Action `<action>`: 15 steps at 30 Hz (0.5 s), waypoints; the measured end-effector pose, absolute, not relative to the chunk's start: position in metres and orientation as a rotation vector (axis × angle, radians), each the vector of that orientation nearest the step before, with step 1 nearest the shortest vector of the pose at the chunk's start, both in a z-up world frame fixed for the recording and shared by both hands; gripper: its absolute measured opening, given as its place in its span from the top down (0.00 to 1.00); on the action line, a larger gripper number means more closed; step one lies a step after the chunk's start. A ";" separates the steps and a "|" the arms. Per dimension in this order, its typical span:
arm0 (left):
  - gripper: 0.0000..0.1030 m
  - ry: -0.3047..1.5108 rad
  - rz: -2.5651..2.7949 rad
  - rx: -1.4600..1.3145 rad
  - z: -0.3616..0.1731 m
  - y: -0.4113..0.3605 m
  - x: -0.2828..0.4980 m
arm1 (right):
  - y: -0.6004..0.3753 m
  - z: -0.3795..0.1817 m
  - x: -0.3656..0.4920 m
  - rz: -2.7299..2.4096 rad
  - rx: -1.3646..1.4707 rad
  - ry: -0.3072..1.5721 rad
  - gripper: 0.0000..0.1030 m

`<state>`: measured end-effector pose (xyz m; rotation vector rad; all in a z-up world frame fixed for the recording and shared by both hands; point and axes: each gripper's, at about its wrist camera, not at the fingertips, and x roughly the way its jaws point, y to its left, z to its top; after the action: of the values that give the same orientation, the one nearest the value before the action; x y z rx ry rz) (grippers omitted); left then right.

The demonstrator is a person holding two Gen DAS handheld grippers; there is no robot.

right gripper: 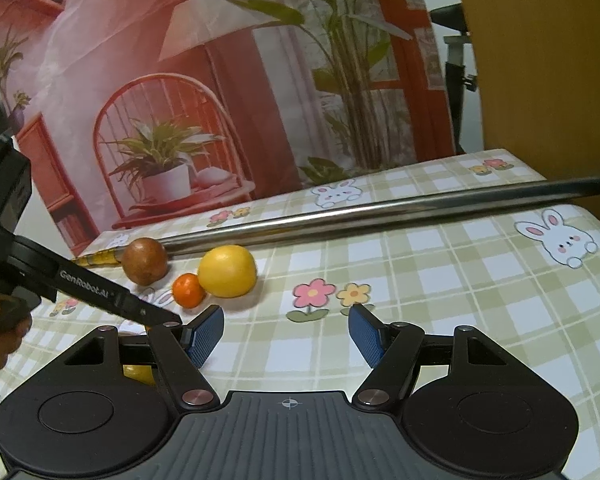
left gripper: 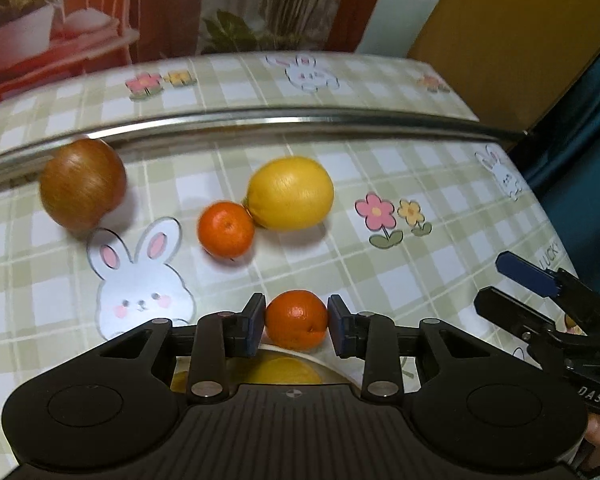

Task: Organize fruits
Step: 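Grasp a small mandarin with the left tool, then grasp another mandarin with the right tool while the left tool holds its mandarin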

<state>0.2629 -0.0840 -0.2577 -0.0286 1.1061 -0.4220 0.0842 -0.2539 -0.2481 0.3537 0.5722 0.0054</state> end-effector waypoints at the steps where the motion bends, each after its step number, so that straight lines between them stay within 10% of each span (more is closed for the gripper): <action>1: 0.66 1.096 -0.415 -0.030 -0.255 -0.081 0.262 | -0.252 -0.247 0.086 0.015 0.351 0.577 0.36; 15: 0.66 0.945 -0.335 -0.163 -0.222 -0.001 0.218 | -0.218 -0.216 0.125 0.205 0.198 0.600 0.47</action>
<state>0.2179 -0.0011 -0.2215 -0.1632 0.9447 -0.3354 0.1250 -0.2178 -0.2162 0.1976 0.6003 0.2050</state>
